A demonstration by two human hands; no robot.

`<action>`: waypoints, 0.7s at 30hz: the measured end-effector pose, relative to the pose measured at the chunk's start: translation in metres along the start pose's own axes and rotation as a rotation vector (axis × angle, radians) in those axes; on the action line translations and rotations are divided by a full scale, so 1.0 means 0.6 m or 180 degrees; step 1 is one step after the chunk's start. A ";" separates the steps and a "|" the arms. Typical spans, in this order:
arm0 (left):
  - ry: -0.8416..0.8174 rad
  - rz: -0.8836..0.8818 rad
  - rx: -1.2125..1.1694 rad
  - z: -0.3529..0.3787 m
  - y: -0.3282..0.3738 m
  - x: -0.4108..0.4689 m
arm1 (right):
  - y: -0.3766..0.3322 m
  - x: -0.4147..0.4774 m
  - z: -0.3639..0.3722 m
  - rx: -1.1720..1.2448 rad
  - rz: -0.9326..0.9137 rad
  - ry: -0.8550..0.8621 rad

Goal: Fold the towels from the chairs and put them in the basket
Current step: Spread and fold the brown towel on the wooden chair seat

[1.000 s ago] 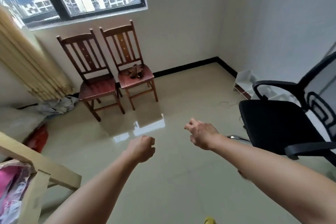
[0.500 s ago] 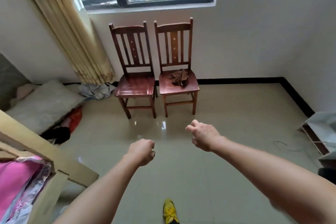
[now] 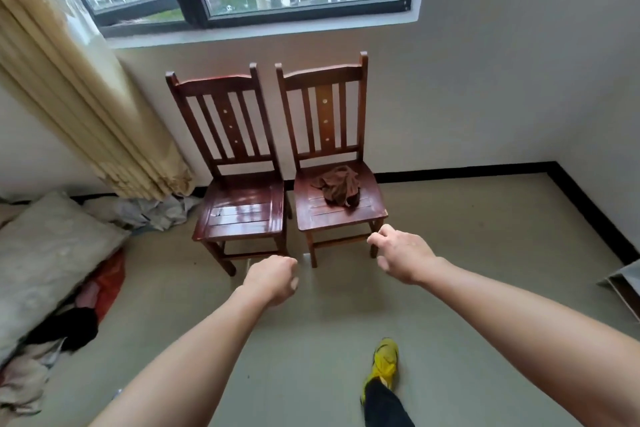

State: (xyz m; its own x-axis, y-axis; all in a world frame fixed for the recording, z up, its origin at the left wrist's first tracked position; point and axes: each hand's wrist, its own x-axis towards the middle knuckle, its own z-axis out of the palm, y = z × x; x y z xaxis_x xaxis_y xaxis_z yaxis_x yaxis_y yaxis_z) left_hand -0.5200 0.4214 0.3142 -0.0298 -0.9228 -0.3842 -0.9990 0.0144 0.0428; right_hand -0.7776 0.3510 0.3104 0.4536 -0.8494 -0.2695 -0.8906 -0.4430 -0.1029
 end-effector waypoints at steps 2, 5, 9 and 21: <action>0.0009 -0.0029 -0.0028 -0.020 -0.005 0.078 | 0.037 0.081 -0.004 0.0038 0.0024 -0.0074; -0.0078 -0.0117 -0.0110 -0.047 -0.011 0.187 | 0.089 0.199 -0.012 0.0078 0.0042 -0.0189; -0.0007 -0.0329 -0.0457 -0.091 -0.026 0.312 | 0.147 0.340 -0.037 0.0043 -0.0066 -0.0270; -0.0679 -0.0494 -0.0823 -0.097 -0.132 0.587 | 0.195 0.657 -0.040 0.0156 -0.0129 -0.0647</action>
State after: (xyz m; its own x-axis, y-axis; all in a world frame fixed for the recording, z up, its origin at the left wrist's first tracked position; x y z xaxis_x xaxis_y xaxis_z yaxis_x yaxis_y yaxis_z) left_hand -0.4497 0.0728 0.2290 0.0878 -0.8050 -0.5867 -0.9514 -0.2423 0.1901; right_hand -0.7023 -0.0428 0.2150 0.4778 -0.7536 -0.4514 -0.8745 -0.4570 -0.1627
